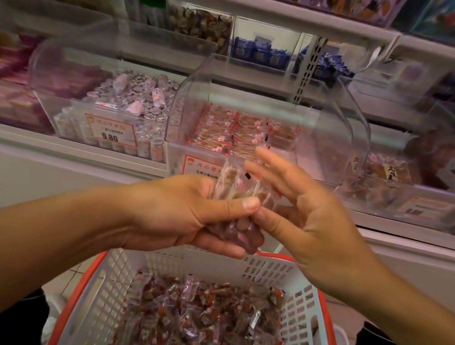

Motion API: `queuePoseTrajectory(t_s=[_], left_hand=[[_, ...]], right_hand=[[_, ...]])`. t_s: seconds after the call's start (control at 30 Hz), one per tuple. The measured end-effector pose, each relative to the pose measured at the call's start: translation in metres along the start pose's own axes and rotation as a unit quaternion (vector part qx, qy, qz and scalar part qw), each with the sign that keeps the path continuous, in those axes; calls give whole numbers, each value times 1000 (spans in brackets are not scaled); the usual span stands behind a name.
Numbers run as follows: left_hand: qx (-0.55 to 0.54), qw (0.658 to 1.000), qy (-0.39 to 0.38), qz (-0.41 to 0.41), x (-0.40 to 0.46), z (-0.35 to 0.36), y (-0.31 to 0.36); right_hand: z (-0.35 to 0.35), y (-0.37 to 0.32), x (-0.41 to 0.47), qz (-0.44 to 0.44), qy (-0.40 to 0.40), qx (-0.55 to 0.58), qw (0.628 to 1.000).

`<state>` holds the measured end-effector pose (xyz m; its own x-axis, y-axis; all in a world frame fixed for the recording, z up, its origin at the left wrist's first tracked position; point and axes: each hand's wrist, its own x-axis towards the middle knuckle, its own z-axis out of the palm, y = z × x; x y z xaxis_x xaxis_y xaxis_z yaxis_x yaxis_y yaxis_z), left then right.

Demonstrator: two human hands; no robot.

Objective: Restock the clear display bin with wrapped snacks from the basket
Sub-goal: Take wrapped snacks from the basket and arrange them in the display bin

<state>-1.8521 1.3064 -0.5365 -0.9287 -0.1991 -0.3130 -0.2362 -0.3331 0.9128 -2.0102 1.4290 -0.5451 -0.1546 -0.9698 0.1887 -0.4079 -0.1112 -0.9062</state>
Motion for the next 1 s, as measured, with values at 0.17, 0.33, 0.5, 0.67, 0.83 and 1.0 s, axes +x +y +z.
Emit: queuePoseTrajectory(t_s=[0.17, 0.33, 0.5, 0.67, 0.83, 1.0], left_hand=[[88, 996, -29, 18, -3, -1, -1], [157, 986, -50, 15, -7, -8, -4], [247, 969, -17, -6, -2, -7, -2], [355, 932, 70, 38, 5, 2, 14], [323, 937, 85, 103, 7, 8, 29], [251, 905, 247, 239, 16, -11, 49]], right_hand=[[4, 3, -3, 5, -45, -31, 998], [7, 5, -4, 7, -85, -89, 992], [-3, -6, -5, -14, -91, -164, 982], [-19, -36, 8, -107, -80, -344, 929], [-27, -53, 26, -71, -125, -434, 889], [-75, -56, 83, -7, -45, -455, 890]])
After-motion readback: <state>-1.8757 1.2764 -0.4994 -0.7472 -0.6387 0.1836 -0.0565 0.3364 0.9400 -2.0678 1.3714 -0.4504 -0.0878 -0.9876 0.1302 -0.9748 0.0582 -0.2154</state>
